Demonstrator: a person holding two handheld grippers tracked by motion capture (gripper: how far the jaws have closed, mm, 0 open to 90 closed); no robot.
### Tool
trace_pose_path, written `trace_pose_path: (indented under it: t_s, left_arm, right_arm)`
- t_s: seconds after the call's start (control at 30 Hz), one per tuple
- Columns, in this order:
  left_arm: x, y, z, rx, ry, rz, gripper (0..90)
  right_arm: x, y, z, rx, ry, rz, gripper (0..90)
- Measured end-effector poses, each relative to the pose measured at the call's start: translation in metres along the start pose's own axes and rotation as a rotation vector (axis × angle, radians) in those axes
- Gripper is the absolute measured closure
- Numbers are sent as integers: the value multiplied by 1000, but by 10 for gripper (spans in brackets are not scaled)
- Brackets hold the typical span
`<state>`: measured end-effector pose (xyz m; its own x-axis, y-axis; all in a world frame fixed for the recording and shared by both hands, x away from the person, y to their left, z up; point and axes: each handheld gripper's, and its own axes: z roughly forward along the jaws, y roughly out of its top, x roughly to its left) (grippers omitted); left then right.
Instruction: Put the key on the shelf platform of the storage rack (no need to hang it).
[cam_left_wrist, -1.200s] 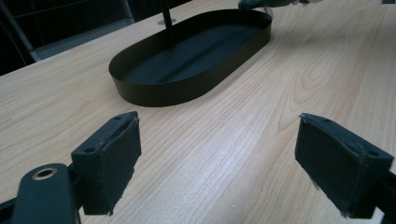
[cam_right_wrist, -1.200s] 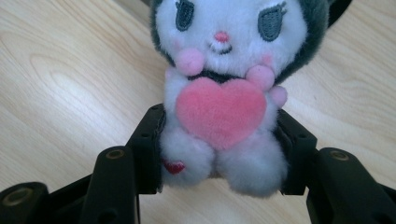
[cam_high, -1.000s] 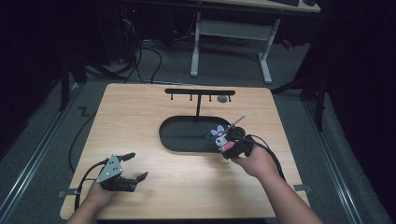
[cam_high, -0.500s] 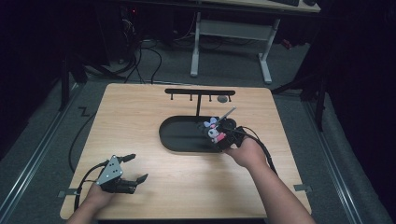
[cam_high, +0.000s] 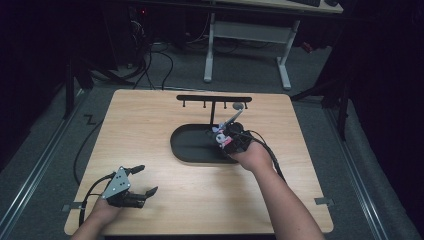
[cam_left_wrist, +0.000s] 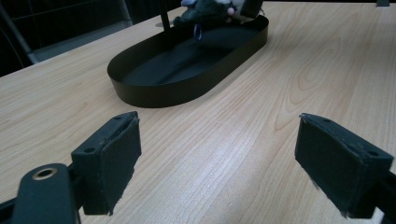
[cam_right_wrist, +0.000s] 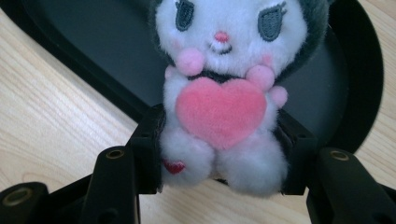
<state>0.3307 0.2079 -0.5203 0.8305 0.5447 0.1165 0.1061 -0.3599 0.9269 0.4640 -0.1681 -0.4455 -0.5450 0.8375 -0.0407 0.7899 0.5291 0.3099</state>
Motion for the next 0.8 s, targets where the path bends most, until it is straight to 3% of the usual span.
trace_pose_path:
  t_s: [0.27,0.57,0.8]
  left_arm:
    - [0,0,0,1,0,1,154]
    - [0,0,0,-2,-2,-3,154]
    - [0,0,0,-3,-2,-5,154]
  right_arm:
    - [0,13,11,-4,11,-9,463]
    - [6,30,7,-18,11,-24,464]
    - [8,27,16,8,15,-23,463]
